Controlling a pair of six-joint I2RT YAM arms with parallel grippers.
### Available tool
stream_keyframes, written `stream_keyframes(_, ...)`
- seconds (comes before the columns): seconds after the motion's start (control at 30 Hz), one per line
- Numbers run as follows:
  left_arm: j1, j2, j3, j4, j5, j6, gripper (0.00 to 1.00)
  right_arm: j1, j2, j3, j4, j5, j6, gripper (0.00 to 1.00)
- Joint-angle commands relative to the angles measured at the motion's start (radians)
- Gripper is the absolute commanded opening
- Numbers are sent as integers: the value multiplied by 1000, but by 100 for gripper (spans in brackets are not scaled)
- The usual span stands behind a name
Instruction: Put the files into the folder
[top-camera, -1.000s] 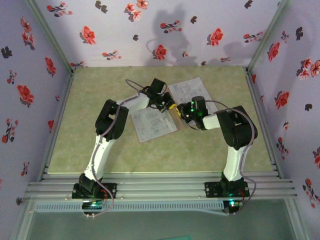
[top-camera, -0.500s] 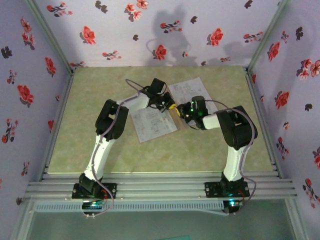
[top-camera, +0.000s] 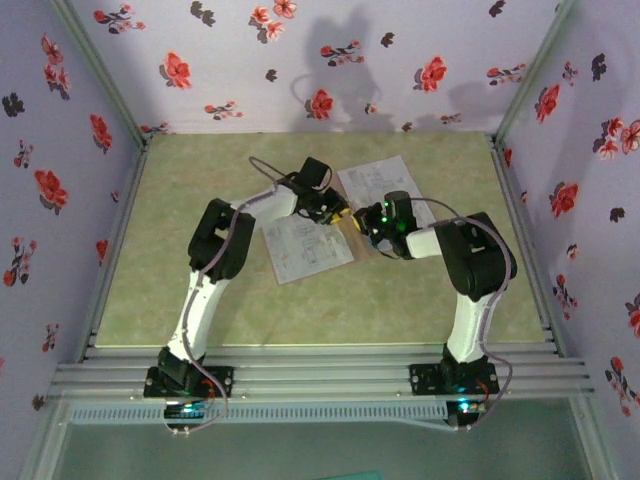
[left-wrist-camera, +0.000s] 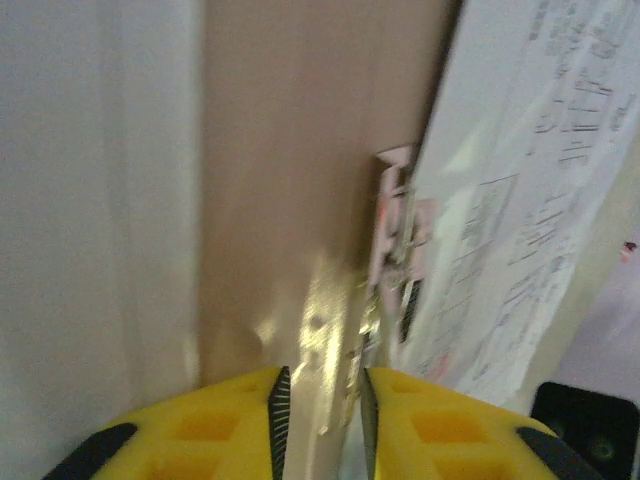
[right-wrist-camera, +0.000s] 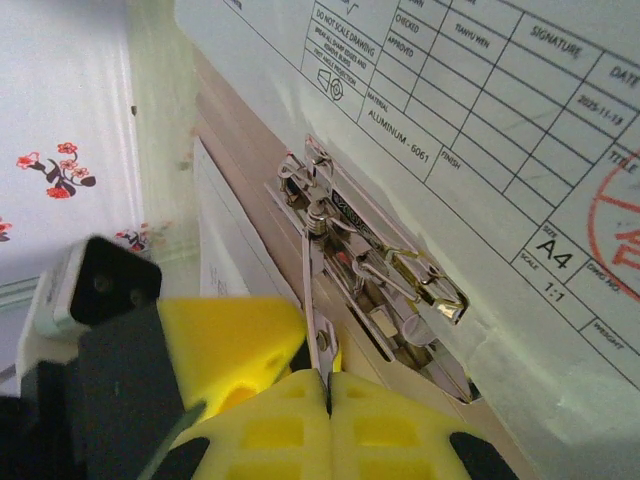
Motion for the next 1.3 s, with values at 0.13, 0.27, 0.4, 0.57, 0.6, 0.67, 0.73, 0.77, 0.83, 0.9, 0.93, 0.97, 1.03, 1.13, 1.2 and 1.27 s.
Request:
stream_keyframes(0.13,-30,-264,-244,-46,-7,64,28,-11,60,-65,-151,3,-16,0)
stream_keyframes(0.27,-67,-288,-391,28,41,39,25,-20,71,-66,-166,3,-31,0)
stream_keyframes(0.4,-81,-278,-459,56,29,15,22,-30,72,-56,-208,0,-64,0)
stream_keyframes(0.57,-62,-263,-524,7,-19,18,17,-46,65,-15,-331,7,-144,0)
stream_keyframes(0.6,-60,-262,-535,1,-27,18,17,-50,67,-3,-369,11,-164,0)
stream_keyframes(0.67,-56,-260,-557,-7,-37,16,17,-58,73,24,-441,19,-203,0)
stream_keyframes(0.73,-52,-260,-583,3,-40,9,17,-65,79,43,-492,34,-240,0)
stream_keyframes(0.77,-51,-262,-594,13,-39,5,17,-70,85,45,-507,39,-251,0)
stream_keyframes(0.83,-49,-266,-607,21,-38,-1,17,-82,100,48,-514,42,-263,0)
stream_keyframes(0.9,-48,-268,-611,29,-40,-4,16,-86,115,51,-527,48,-273,0)
stream_keyframes(0.93,-49,-270,-609,30,-38,-5,16,-87,120,52,-528,50,-275,0)
stream_keyframes(0.97,-48,-270,-607,32,-38,-5,16,-88,126,52,-532,53,-274,0)
stream_keyframes(1.03,-48,-270,-600,29,-38,-6,16,-87,136,44,-524,54,-268,0)
stream_keyframes(1.13,-47,-269,-597,32,-38,-10,16,-86,145,26,-516,68,-255,0)
stream_keyframes(1.2,-45,-267,-594,32,-38,-10,16,-85,145,11,-518,83,-245,0)
stream_keyframes(1.27,-45,-267,-597,32,-40,-11,16,-87,151,3,-529,97,-236,0)
